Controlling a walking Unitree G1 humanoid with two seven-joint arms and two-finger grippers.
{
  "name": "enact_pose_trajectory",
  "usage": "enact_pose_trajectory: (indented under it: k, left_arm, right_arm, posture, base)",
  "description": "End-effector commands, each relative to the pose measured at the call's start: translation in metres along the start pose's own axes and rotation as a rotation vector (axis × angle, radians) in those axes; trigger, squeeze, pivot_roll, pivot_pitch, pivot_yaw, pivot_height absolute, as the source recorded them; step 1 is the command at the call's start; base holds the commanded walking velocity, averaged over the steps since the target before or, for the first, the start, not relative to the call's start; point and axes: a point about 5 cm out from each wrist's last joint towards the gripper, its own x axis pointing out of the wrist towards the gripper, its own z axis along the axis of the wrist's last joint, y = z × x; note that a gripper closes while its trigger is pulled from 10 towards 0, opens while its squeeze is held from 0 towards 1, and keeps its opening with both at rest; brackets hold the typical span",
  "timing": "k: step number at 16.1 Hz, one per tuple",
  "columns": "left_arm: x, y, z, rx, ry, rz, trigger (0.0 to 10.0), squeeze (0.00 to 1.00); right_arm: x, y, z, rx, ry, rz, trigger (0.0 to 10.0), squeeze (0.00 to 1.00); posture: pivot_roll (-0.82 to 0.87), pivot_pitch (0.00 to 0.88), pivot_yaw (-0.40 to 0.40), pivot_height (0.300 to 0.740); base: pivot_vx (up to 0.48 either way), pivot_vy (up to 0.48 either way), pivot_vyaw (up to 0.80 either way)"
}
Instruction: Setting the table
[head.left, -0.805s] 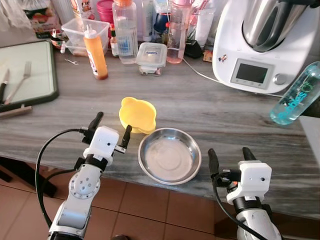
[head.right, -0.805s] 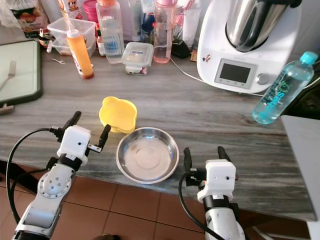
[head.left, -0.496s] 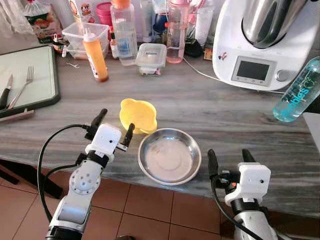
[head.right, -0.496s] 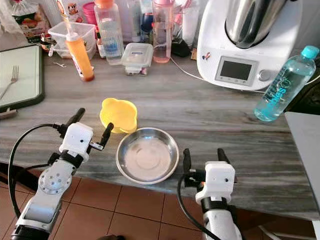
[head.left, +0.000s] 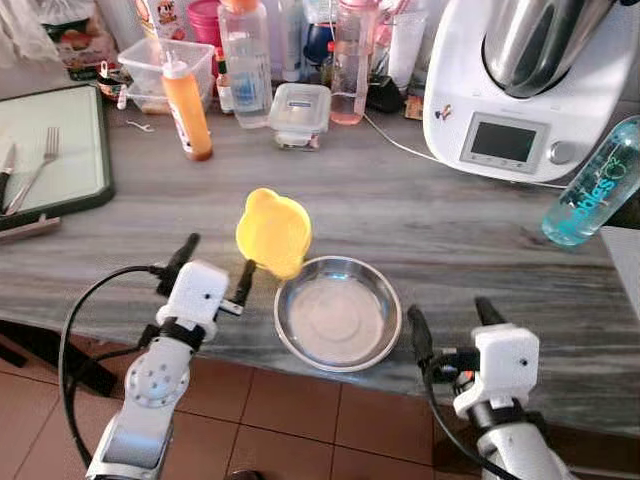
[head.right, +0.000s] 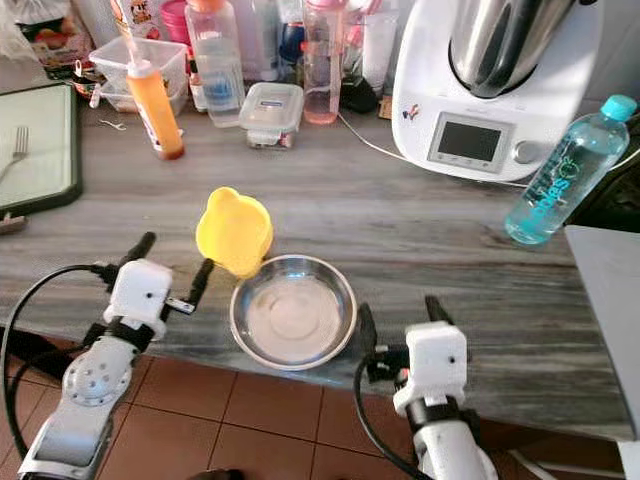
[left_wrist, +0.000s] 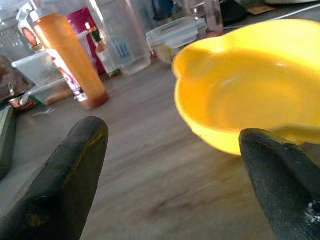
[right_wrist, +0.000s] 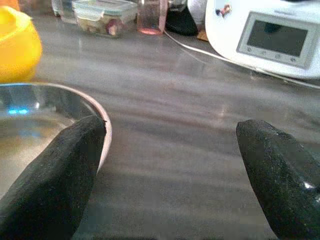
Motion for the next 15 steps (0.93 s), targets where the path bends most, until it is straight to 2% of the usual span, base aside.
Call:
enact_pose_trajectory:
  k: [1,4,7,12,15]
  left_arm:
    - [-0.004,0.003,0.001,0.007,0.002,0.003,10.0,0.0]
    - [0.004,0.013,0.006,0.013,-0.014,0.052,10.0,0.0]
    - [0.011,0.016,0.013,0.01,-0.035,0.069,10.0,0.0]
    - [-0.001,0.016,0.0,0.013,0.021,0.064,10.0,0.0]
    - [-0.012,0.025,-0.007,0.003,0.049,0.089,10.0,0.0]
  right_arm:
    - [-0.001,-0.003,0.003,0.001,-0.002,-0.003,10.0,0.0]
    - [0.002,-0.005,0.005,-0.008,-0.01,0.0,10.0,0.0]
    - [0.005,-0.003,0.007,-0.009,-0.021,0.004,10.0,0.0]
    - [0.007,-0.005,0.007,-0.011,-0.025,-0.001,10.0,0.0]
    - [0.008,-0.003,0.009,-0.007,-0.036,0.017,10.0,0.0]
  posture:
    - [0.13,0.137,-0.042,0.74]
    - [0.14,0.127,-0.045,0.74]
    - [0.14,0.119,-0.046,0.74]
    - [0.15,0.117,-0.044,0.74]
    - [0.16,0.118,-0.051,0.74]
  base:
    - [0.0,0.0,0.0]
    - [0.0,0.0,0.0]
    - [0.0,0.0,0.0]
    - [0.0,0.0,0.0]
    - [0.0,0.0,0.0]
